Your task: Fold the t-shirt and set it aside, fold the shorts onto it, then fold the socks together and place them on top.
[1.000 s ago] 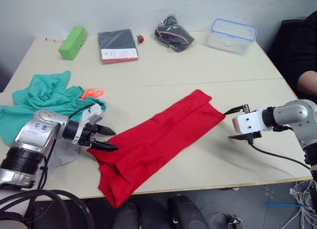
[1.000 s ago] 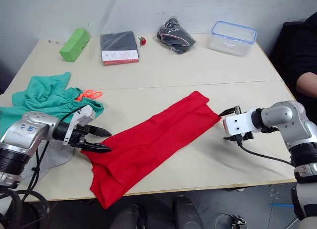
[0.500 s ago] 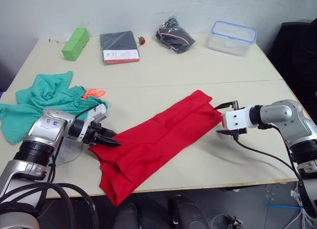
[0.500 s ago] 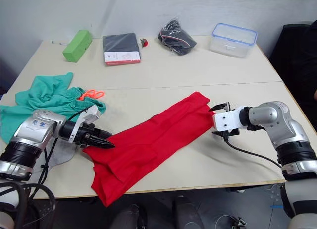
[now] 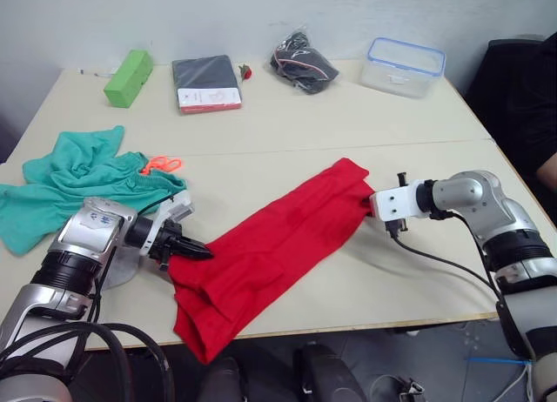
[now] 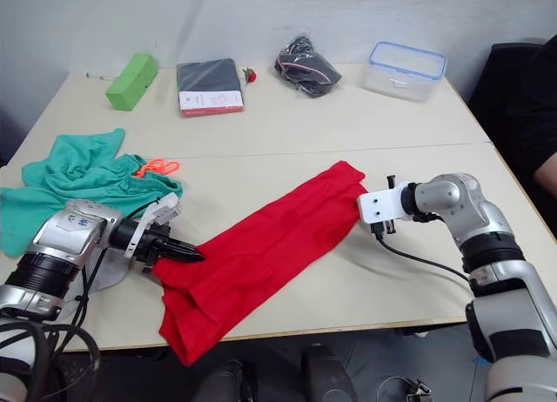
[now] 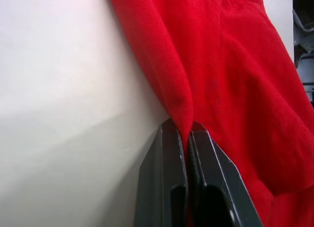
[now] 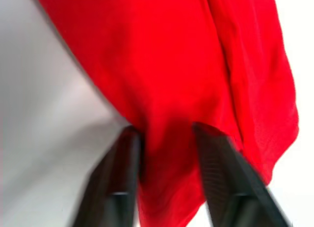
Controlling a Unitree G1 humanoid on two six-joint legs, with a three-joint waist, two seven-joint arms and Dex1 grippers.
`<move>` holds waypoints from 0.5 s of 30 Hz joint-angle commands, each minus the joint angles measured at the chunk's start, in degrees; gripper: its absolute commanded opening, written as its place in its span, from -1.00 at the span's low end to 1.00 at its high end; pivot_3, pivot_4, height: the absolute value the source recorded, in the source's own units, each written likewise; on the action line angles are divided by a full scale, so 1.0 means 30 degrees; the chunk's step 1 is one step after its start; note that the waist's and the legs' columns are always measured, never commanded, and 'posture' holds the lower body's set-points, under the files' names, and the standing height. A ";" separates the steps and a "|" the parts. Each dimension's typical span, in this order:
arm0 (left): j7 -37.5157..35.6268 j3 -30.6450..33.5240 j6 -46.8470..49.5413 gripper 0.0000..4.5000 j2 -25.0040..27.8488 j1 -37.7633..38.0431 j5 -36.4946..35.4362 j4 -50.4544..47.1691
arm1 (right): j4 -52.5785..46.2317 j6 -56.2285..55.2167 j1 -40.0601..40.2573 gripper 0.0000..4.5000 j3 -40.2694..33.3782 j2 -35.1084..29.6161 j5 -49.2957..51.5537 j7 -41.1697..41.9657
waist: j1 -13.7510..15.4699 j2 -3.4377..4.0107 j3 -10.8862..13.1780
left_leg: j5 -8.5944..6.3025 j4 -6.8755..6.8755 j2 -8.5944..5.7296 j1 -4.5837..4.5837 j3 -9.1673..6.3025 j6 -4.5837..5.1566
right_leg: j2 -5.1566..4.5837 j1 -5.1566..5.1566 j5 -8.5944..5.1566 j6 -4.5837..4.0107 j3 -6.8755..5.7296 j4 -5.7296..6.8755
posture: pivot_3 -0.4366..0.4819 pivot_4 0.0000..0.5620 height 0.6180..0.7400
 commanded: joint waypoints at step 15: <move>0.6518 0.4666 0.5840 -1.00 -0.1293 0.9486 -0.4771 -1.2939 | 0.9358 -0.1621 -0.7484 -0.99 0.4213 0.4644 -0.6270 -0.8270 | -0.0258 0.0015 0.0009 | -0.0002 -0.0022 -0.0008 -0.0022 -0.0003 -0.0002 | -0.0015 -0.0029 -0.0004 -0.0007 0.0010 0.0008 | -0.05 -0.47 1.00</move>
